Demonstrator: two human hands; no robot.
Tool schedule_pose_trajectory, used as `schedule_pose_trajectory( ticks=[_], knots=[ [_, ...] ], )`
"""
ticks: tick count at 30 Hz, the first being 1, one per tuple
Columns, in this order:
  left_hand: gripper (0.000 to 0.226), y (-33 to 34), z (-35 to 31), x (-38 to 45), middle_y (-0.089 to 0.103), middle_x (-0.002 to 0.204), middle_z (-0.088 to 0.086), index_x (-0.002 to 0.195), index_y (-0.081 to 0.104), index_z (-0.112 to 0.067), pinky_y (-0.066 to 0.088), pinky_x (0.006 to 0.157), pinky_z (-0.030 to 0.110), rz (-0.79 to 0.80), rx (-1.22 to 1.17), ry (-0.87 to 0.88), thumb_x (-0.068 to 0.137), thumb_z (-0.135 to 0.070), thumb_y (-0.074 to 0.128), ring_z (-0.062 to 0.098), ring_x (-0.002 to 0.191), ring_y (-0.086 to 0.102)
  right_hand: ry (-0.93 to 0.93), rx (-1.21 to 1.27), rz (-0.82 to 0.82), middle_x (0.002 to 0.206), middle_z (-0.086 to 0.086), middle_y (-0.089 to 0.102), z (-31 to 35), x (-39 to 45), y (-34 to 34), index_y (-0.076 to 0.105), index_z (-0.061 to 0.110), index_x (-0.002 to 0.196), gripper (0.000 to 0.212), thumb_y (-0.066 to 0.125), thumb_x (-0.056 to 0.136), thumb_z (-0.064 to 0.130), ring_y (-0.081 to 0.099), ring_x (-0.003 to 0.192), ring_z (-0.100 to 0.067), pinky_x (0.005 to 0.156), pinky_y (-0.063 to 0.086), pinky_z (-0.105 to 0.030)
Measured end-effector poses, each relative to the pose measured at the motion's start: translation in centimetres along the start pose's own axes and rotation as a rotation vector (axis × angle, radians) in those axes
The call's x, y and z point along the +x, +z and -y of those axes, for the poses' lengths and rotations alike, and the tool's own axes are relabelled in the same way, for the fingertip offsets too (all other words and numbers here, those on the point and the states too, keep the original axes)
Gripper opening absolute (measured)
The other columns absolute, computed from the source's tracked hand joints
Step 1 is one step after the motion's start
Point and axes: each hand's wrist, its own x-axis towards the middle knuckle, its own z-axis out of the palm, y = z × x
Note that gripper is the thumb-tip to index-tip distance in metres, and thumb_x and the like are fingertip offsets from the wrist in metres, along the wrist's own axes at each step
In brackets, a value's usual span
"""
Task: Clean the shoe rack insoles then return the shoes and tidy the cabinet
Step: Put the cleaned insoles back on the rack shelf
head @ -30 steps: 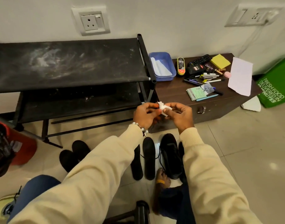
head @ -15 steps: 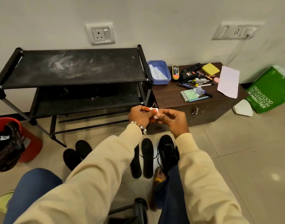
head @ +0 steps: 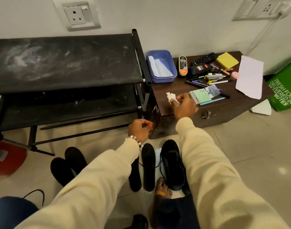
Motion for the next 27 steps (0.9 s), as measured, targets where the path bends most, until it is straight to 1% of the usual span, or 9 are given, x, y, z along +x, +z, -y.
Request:
schedule_pose_trajectory(
  ticks=[4,7,9,15,17,20,24,26,27],
  knots=[
    [0.016,0.1,1.6,1.4,0.069,0.080,-0.003,0.088,0.068,-0.021,0.043,0.045,0.006,0.004,-0.022,-0.031,0.092,-0.008,0.059,0.005,0.064,0.063,-0.093,-0.157,0.048,0.122,-0.003,0.060,-1.2,0.3,2.2,0.062,0.023,0.101,0.019,0.065,0.086,0.034,0.038,0.127,-0.021,0.100,0.025,-0.043],
    [0.015,-0.3,2.5,1.6,0.069,0.079,0.000,0.094,0.069,-0.013,0.042,0.044,0.005,-0.004,-0.033,-0.052,0.093,-0.004,0.057,0.006,0.064,0.061,-0.109,-0.222,0.055,0.145,-0.001,0.041,-2.0,-0.2,2.4,0.066,0.025,0.109,0.026,0.065,0.086,0.037,0.025,0.135,-0.025,0.103,0.024,-0.049],
    [0.016,-0.7,3.0,1.3,0.069,0.080,0.001,0.092,0.069,-0.013,0.041,0.044,0.005,-0.021,-0.046,-0.064,0.093,-0.004,0.057,0.006,0.064,0.061,-0.068,-0.162,0.053,0.150,-0.004,0.032,-2.2,-0.8,2.0,0.066,0.030,0.114,0.030,0.065,0.085,0.036,0.021,0.135,-0.028,0.103,0.024,-0.049],
    [0.011,-2.0,3.9,-0.2,0.071,0.082,0.002,0.093,0.069,-0.015,0.050,0.052,0.020,-0.009,-0.081,-0.125,0.093,-0.010,0.059,0.012,0.064,0.063,0.028,0.192,-0.121,0.124,-0.007,0.052,-1.9,-4.0,0.7,0.067,0.026,0.112,0.027,0.067,0.085,0.022,0.043,0.116,-0.024,0.097,0.038,-0.038],
    [0.011,-2.8,4.8,-0.8,0.071,0.082,0.002,0.095,0.070,-0.016,0.050,0.053,0.022,-0.029,-0.117,-0.168,0.093,-0.012,0.059,0.013,0.064,0.063,0.070,0.435,-0.102,0.104,-0.007,0.064,-2.2,-5.6,1.0,0.069,0.017,0.104,0.017,0.064,0.087,0.015,0.058,0.095,-0.018,0.087,0.050,-0.033],
    [0.014,-4.0,7.2,-1.5,0.072,0.080,0.000,0.090,0.071,-0.020,0.056,0.057,0.024,-0.080,-0.138,-0.242,0.093,-0.013,0.059,0.016,0.069,0.068,0.244,0.768,-0.031,0.073,-0.001,0.066,-3.3,-8.5,2.4,0.068,0.014,0.089,0.010,0.062,0.088,0.006,0.061,0.066,-0.012,0.064,0.055,-0.027],
    [0.017,-4.7,12.7,-1.7,0.072,0.080,0.008,0.090,0.071,-0.012,0.054,0.057,0.029,-0.112,-0.200,-0.430,0.092,-0.007,0.055,0.023,0.066,0.065,0.529,0.681,0.205,0.074,-0.011,0.066,-6.4,-12.3,6.9,0.065,0.014,0.077,0.009,0.066,0.087,0.013,0.056,0.056,-0.016,0.050,0.046,-0.026],
    [0.016,-4.4,16.2,-1.3,0.069,0.078,0.013,0.099,0.067,-0.004,0.051,0.059,0.030,-0.058,-0.209,-0.530,0.094,-0.005,0.052,0.023,0.062,0.062,0.645,0.522,0.281,0.082,-0.015,0.068,-9.4,-14.2,9.7,0.066,0.013,0.074,0.014,0.064,0.087,0.010,0.060,0.060,-0.019,0.051,0.049,-0.027],
    [0.016,-4.0,18.1,-1.0,0.070,0.082,0.017,0.101,0.066,-0.002,0.051,0.063,0.032,-0.030,-0.187,-0.569,0.095,-0.004,0.052,0.023,0.062,0.061,0.676,0.435,0.303,0.087,-0.016,0.070,-11.3,-15.1,11.1,0.067,0.012,0.074,0.014,0.063,0.087,0.009,0.063,0.068,-0.023,0.059,0.054,-0.031]
  ],
)
